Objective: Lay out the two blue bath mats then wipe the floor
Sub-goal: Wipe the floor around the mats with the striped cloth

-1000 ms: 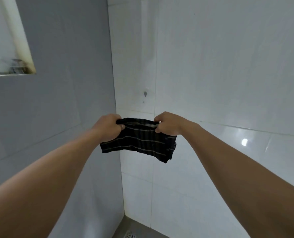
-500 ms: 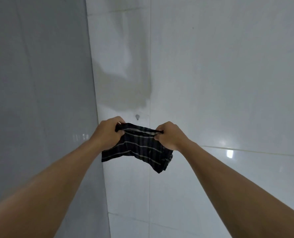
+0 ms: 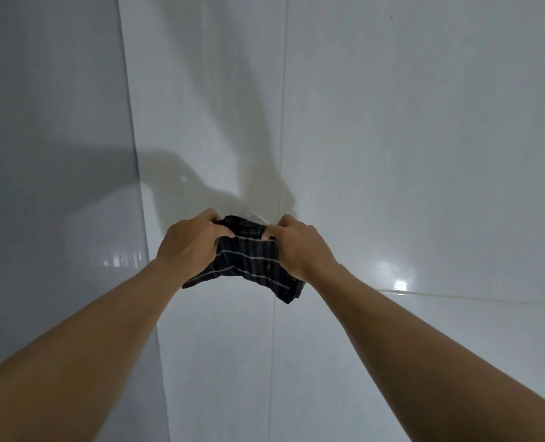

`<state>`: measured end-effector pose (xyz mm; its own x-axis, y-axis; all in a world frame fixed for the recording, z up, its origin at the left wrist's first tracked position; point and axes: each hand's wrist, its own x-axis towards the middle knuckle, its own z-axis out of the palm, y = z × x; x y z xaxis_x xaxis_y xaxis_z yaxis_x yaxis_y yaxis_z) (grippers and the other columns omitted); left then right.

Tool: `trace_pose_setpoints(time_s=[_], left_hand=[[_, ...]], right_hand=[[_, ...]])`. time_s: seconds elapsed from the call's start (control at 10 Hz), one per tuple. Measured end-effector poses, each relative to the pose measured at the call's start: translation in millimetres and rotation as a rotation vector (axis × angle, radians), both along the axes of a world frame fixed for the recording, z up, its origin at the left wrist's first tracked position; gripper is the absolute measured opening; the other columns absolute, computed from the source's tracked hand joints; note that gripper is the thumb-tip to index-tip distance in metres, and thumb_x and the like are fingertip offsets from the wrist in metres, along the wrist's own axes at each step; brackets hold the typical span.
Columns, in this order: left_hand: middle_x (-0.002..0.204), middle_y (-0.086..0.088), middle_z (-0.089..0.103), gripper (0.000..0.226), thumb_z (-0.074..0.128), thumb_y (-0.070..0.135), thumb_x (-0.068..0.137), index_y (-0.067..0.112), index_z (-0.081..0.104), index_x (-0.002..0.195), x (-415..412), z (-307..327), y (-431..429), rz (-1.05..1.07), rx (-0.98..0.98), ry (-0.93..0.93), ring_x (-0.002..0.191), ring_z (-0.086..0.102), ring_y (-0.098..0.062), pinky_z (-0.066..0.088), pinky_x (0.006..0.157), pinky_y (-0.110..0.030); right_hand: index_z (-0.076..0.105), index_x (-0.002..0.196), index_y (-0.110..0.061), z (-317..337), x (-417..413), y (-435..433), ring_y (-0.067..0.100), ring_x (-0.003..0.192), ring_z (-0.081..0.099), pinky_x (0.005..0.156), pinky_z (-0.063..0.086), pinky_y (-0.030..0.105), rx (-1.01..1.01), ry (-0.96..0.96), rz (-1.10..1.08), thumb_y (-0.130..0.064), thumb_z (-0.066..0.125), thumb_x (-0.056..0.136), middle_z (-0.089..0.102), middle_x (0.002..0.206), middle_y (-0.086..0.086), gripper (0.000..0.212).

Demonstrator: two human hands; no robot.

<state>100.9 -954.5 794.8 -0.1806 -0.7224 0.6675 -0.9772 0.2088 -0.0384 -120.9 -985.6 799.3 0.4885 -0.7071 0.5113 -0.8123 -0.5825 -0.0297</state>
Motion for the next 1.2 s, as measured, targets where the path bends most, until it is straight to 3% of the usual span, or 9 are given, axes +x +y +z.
trace_pose_setpoints(time_s=[0.2,0.4,0.5,0.6,0.8,0.9,1.0,1.1,1.2], left_hand=[[0.109,-0.008,0.065,0.052,0.073,0.002,0.081,0.028,0.068,0.126,8.3,-9.6,-42.0,0.047,-0.118,-0.008,0.053,0.044,-0.024,0.042,0.053,-0.027],[0.084,-0.01,0.065,0.06,0.092,0.001,0.052,0.018,0.076,0.108,3.8,-41.5,-51.1,0.057,-0.233,-0.027,0.045,0.036,-0.021,0.044,0.049,-0.029],[0.083,-0.011,0.065,0.062,0.092,0.001,0.047,0.016,0.078,0.105,2.9,-48.1,-48.1,0.059,-0.252,-0.088,0.044,0.033,-0.02,0.046,0.056,-0.032],[0.081,-0.009,0.063,0.06,0.09,0.006,0.053,0.018,0.075,0.109,3.0,-52.4,-48.1,0.071,-0.17,-0.108,0.052,0.055,-0.029,0.047,0.066,-0.038],[0.087,-0.007,0.062,0.053,0.083,0.005,0.059,0.017,0.072,0.11,3.1,-63.7,-41.9,0.055,-0.09,-0.103,0.069,0.058,-0.029,0.049,0.058,-0.036],[0.09,-0.006,0.068,0.027,0.071,0.003,0.068,0.014,0.073,0.093,1.6,-63.0,-26.2,0.006,-0.021,-0.068,0.074,0.06,-0.03,0.052,0.063,-0.036],[0.072,-0.001,0.061,0.016,0.057,0.0,0.074,0.015,0.058,0.078,0.4,-52.9,-3.6,0.032,0.077,0.082,0.067,0.056,-0.027,0.045,0.058,-0.034],[0.081,-0.002,0.063,0.017,0.052,0.005,0.08,0.015,0.058,0.093,-2.2,-38.7,9.1,0.123,0.061,0.154,0.079,0.058,-0.028,0.046,0.066,-0.037],[0.098,-0.005,0.069,0.026,0.05,0.011,0.085,0.013,0.063,0.108,-0.7,-36.3,19.2,0.203,0.049,0.112,0.099,0.059,-0.029,0.051,0.079,-0.041]], right_hand=[[0.064,0.111,-0.015,-2.8,18.2,-40.4,0.027,0.073,0.054,0.077,0.042,0.04,-0.401,0.073,-0.106,-0.002,0.066,0.077,0.053,0.104,0.01,0.036],[0.065,0.092,-0.013,-34.3,26.0,-57.8,0.025,0.064,0.051,0.068,0.044,0.04,-0.498,0.139,-0.101,-0.006,0.069,0.074,0.056,0.09,0.008,0.02],[0.065,0.097,-0.013,-47.9,21.1,-57.3,0.025,0.065,0.052,0.067,0.045,0.039,-0.501,0.176,-0.067,-0.008,0.068,0.078,0.057,0.094,0.008,0.02],[0.066,0.105,-0.014,-55.0,19.2,-54.7,0.024,0.07,0.055,0.069,0.045,0.037,-0.42,0.158,-0.054,-0.013,0.071,0.078,0.057,0.1,0.007,0.028],[0.055,0.139,-0.017,-56.9,7.3,-44.0,0.031,0.095,0.059,0.088,0.045,0.04,-0.112,0.067,0.042,-0.022,0.071,0.085,0.056,0.12,0.009,0.056],[0.046,0.147,-0.017,-55.0,0.9,-33.2,0.034,0.114,0.057,0.099,0.043,0.042,-0.04,0.068,0.081,-0.019,0.066,0.088,0.057,0.133,0.008,0.062],[0.045,0.146,-0.02,-47.0,-5.7,-17.7,0.032,0.125,0.053,0.103,0.043,0.045,-0.009,0.033,0.099,-0.018,0.062,0.087,0.058,0.138,0.004,0.061],[0.052,0.137,-0.019,-39.7,-14.5,-9.0,0.032,0.115,0.056,0.094,0.046,0.041,-0.008,0.017,0.126,-0.023,0.056,0.086,0.063,0.116,0.003,0.052],[0.051,0.139,-0.017,-26.5,-18.6,-4.8,0.033,0.127,0.049,0.102,0.041,0.042,-0.015,0.025,0.119,-0.032,0.055,0.09,0.058,0.131,0.01,0.051]])
